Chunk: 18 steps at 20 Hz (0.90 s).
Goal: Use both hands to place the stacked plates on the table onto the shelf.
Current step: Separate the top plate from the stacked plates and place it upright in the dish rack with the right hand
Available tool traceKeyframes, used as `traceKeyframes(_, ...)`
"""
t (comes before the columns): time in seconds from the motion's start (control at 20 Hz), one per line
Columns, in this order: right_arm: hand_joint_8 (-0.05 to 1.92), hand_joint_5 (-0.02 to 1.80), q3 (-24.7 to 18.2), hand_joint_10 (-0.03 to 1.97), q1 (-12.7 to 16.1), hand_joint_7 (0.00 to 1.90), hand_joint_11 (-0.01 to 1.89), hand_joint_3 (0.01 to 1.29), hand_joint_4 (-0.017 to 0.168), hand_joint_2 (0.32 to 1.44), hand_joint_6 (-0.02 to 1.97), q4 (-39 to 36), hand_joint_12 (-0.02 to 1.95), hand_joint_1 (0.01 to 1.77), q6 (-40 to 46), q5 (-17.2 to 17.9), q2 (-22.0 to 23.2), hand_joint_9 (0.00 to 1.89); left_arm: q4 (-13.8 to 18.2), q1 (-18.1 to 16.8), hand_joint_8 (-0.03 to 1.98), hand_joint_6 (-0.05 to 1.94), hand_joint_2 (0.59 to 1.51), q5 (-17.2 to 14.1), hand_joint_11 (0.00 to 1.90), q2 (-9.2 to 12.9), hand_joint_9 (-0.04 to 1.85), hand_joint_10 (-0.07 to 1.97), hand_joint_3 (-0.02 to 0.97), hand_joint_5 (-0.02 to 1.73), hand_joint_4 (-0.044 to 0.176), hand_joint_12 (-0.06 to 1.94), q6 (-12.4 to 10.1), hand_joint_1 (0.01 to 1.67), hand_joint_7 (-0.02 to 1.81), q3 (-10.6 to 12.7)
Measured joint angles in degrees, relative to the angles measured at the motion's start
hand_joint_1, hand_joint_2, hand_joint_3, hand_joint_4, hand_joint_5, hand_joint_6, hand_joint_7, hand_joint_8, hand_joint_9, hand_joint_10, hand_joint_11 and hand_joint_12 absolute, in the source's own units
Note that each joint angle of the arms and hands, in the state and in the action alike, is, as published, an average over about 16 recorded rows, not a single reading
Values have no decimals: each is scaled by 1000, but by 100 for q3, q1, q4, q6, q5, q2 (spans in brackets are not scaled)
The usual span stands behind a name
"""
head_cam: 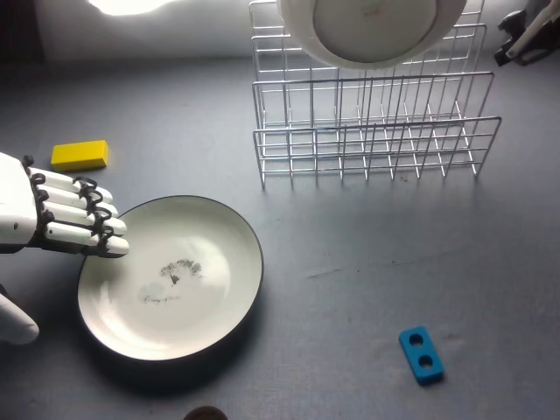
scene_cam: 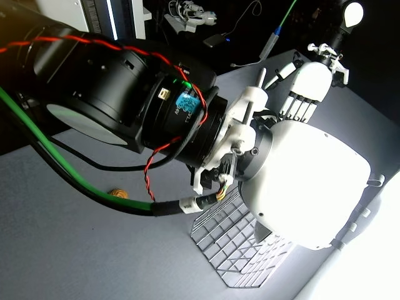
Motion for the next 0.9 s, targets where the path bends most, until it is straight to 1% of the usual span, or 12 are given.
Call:
traceKeyframes(0.4, 739, 972, 210, 22, -167, 1110, 925, 18, 10, 963, 959, -2, 1020, 1236, 160, -18, -122, 1293, -8, 27, -7, 12, 1119, -10, 13, -3, 22, -6, 21, 17, 3, 9, 0, 13, 1, 24)
traceKeyframes(0.9, 750, 987, 337, 23, -381, 1110, 920, 18, 12, 966, 912, 0, 1055, 1236, 279, 26, -220, 1300, -55, 82, -15, 11, 1120, -22, 14, -14, 21, -6, 20, 18, 3, 9, 0, 13, -8, 51)
